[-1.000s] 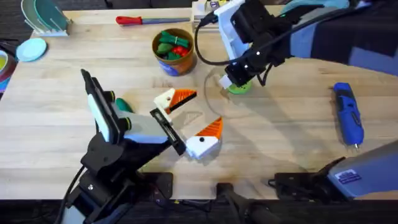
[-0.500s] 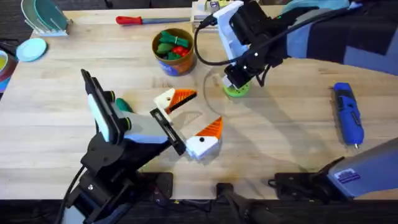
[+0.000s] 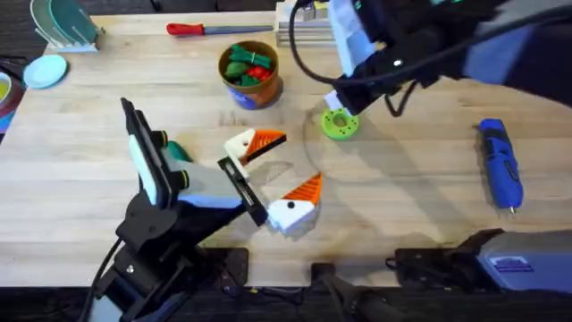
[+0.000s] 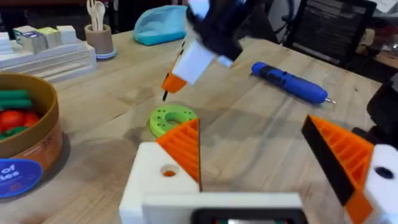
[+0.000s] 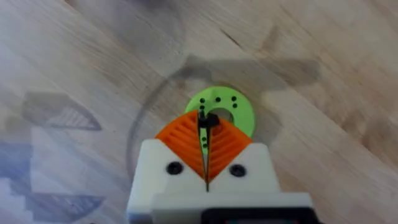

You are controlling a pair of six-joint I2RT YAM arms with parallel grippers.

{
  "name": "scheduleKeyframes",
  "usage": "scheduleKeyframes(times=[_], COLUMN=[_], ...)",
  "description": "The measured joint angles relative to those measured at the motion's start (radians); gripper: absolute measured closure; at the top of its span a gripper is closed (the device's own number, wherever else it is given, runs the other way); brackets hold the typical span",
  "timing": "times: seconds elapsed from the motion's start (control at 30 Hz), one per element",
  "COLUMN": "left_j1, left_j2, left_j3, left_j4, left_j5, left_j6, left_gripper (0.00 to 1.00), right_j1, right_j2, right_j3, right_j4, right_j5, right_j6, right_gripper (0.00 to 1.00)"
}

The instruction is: Pick up the gripper from the table and insert it into the empty holder that is missing its gripper. Then pick up a screw, insert it into the mounting hole, and use the screwdriver to tighten it. Finally, clean up the table by picking up the vegetable and placing it into the bucket.

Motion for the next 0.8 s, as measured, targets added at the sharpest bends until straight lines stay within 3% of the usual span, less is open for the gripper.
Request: scheduleKeyframes(times=[0.23,0.43,0.6,0.8], left_j1=[0.000,0.000,0.000,0.000], left_j2=[0.000,0.000,0.000,0.000], left_j3=[0.000,0.000,0.000,0.000], left_j4=[0.005,0.005,0.002,0.002], left_j5=[0.106,0.159,0.173,0.176], left_j6=[0.089,0.145,0.157,0.158], left_gripper=[0.008,0.009,0.008,0.008], right_j1=[0.001,0.027,0.137,0.286], right_j2=[-0.092,-0.089,-0.090,-0.090], right_j3=[0.030,0.217,0.377,0.435], right_j4=[-0.170,-0.376,-0.414,-0.416], right_j5=[-0.061,-0.136,-0.160,-0.170], right_j6=[0.004,0.014,0.014,0.044], right_gripper=[0.995,0.995,0.995,0.995])
